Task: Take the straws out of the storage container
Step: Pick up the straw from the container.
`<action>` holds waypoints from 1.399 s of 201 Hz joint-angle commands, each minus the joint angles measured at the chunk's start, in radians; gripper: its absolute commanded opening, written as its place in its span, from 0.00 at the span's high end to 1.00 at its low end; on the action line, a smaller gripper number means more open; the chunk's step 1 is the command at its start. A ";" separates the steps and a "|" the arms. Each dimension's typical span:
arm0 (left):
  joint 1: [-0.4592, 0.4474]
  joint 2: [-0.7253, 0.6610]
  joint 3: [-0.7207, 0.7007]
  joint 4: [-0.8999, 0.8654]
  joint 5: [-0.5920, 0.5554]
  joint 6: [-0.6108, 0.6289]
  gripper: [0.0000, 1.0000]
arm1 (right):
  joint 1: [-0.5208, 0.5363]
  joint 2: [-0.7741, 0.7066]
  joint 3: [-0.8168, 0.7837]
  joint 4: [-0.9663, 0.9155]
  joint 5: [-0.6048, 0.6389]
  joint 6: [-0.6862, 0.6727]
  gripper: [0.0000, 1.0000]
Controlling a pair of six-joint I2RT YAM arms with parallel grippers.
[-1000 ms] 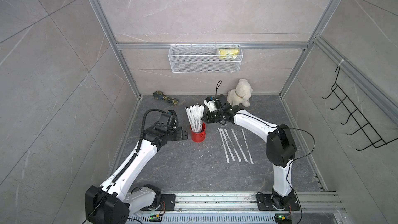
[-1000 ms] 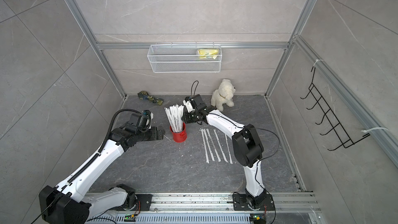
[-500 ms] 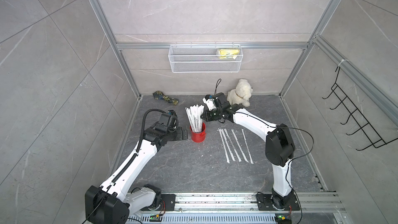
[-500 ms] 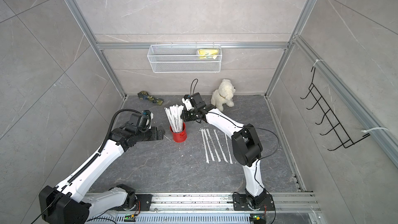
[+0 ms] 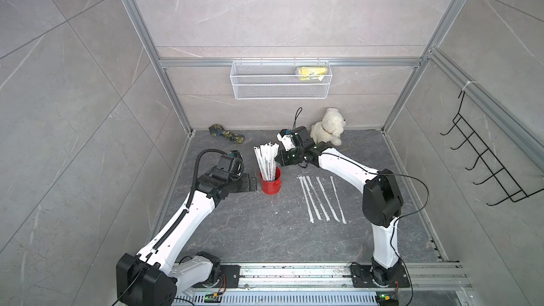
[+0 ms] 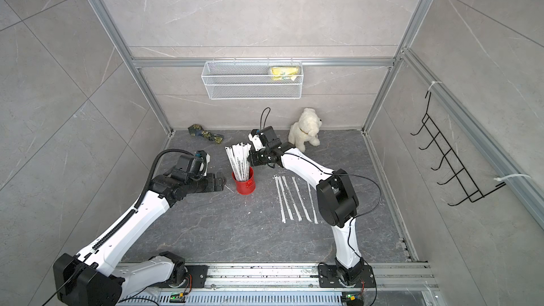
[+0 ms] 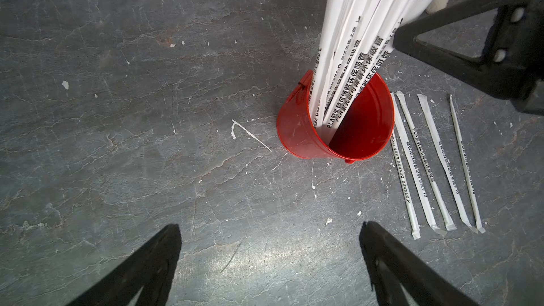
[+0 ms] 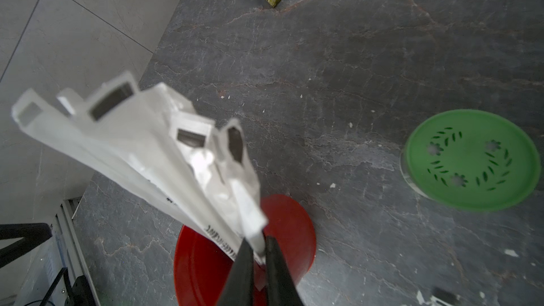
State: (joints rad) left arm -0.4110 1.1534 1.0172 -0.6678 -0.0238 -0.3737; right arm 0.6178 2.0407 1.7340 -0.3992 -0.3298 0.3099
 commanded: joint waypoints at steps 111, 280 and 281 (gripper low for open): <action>-0.005 0.002 0.026 0.000 0.015 0.011 0.01 | 0.008 0.007 0.014 -0.028 0.005 -0.032 0.81; -0.005 0.005 0.026 0.000 0.024 0.011 0.01 | 0.012 -0.121 -0.066 -0.076 0.054 -0.064 0.89; -0.005 0.005 0.027 0.000 0.024 0.012 0.01 | 0.011 -0.121 -0.065 -0.076 0.054 -0.064 0.89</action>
State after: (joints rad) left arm -0.4110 1.1587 1.0172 -0.6674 -0.0162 -0.3737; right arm 0.6216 1.9781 1.6939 -0.4522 -0.2951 0.2653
